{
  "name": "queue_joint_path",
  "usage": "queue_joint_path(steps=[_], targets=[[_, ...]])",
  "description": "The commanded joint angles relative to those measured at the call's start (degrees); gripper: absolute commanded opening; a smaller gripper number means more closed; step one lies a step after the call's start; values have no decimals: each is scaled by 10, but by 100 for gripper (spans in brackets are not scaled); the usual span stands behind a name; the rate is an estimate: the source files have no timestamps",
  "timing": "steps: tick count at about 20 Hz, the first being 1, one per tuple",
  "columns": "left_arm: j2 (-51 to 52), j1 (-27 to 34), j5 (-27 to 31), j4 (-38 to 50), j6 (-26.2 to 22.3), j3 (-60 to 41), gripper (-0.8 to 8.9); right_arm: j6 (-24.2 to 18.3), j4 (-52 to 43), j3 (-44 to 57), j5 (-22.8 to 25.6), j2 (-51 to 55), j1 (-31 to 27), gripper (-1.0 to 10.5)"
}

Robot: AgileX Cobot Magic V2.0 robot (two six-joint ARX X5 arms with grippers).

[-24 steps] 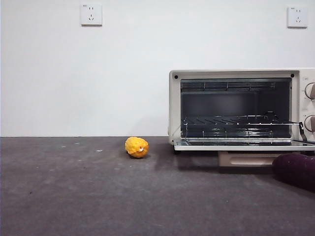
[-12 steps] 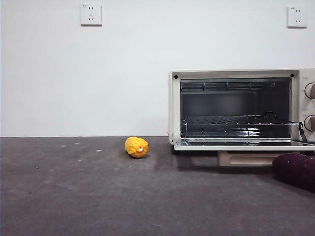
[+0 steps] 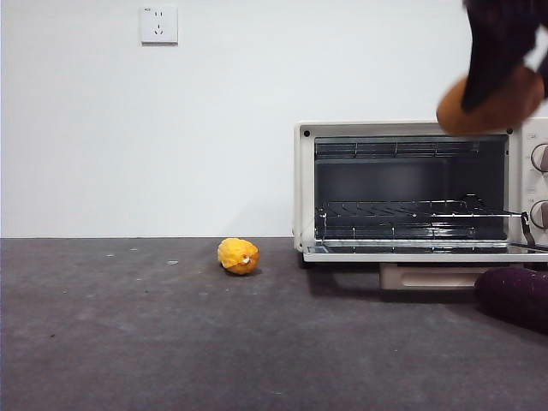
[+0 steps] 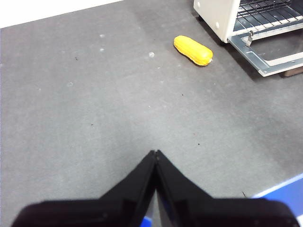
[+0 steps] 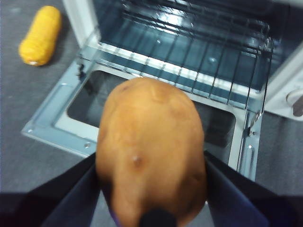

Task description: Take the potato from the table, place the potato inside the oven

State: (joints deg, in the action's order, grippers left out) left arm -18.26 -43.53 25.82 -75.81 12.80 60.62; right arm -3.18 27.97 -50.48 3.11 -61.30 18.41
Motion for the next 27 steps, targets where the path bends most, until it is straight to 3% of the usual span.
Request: queue_joint_path(steps=[1, 5, 14, 18, 27], targets=[[1, -1, 22, 2, 10, -2, -5, 21, -76, 28, -1, -12, -12, 0], [-3, -1, 61, 2, 21, -2, -5, 32, -147, 31, -1, -83, -27, 0], [-13, -1, 74, 2, 21, -2, -5, 82, -349, 28, 6, -218, -28, 0], [-25, -1, 101, 2, 21, -2, -5, 82, -357, -3, 18, -263, -28, 0], [-85, -1, 103, 2, 18, -2, -5, 115, -355, -83, 27, -361, -28, 16]])
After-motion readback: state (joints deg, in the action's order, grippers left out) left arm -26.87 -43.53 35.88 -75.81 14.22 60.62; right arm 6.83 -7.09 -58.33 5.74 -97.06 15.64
